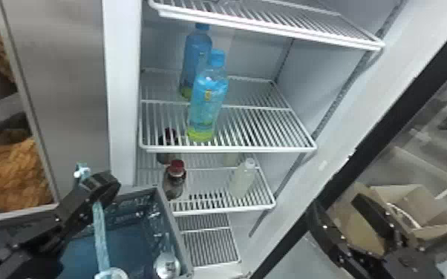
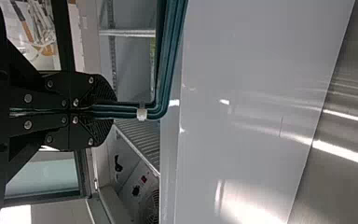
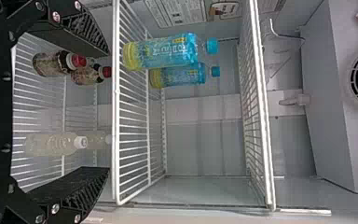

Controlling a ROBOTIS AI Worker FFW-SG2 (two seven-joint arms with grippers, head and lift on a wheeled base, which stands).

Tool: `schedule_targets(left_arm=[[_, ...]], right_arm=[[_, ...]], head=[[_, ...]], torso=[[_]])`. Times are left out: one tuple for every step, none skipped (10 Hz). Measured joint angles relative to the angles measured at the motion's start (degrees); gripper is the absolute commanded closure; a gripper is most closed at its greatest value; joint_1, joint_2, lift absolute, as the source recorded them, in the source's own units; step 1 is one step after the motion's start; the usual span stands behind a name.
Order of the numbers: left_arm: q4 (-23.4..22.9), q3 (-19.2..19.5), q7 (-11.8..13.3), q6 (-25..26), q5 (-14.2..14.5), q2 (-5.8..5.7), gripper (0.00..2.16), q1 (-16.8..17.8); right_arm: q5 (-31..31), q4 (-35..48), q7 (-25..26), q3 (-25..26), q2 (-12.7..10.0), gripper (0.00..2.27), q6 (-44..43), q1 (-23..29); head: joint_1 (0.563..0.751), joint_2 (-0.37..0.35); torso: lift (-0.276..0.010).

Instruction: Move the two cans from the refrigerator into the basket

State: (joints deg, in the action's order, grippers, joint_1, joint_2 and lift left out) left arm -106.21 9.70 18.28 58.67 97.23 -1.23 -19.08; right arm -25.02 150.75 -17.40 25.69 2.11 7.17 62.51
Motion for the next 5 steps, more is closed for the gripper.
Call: schedule_targets(left_arm=[[-0.03,-0.09,0.00,0.00,0.00,0.00,1.20,0.08],[-0.03,-0.10,0.00,-0.03,0.00,0.00,1.20,0.09],[-0.03,-0.11,0.00,-0.03,0.00,0.00,1.20,0.10],[-0.03,-0.10,0.01,-0.03,0.00,0.00,1.20,0.10],[-0.03,-0.10,0.01,0.01,0.00,0.00,1.20,0.10]], right_arm=[[0.00,0.06,0.00,0.11,0.00,0.18,0.00,0.07],[-0.05,0.05,0.00,0.13,-0.03,0.17,0.01,0.08],[-0.16,-0.05,0.00,0.13,-0.09,0.17,0.02,0.09],[-0.22,-0.08,0.00,0.13,-0.12,0.17,0.02,0.14],[-0.23,-0.08,0.00,0.13,-0.13,0.17,0.02,0.16]], head=[[0.695,-0.350],[0.695,-0.350],[0.695,-0.350],[0.695,-0.350],[0.695,-0.350]], torso=[[-0.035],[-0.035],[-0.035],[-0.035],[-0.035]])
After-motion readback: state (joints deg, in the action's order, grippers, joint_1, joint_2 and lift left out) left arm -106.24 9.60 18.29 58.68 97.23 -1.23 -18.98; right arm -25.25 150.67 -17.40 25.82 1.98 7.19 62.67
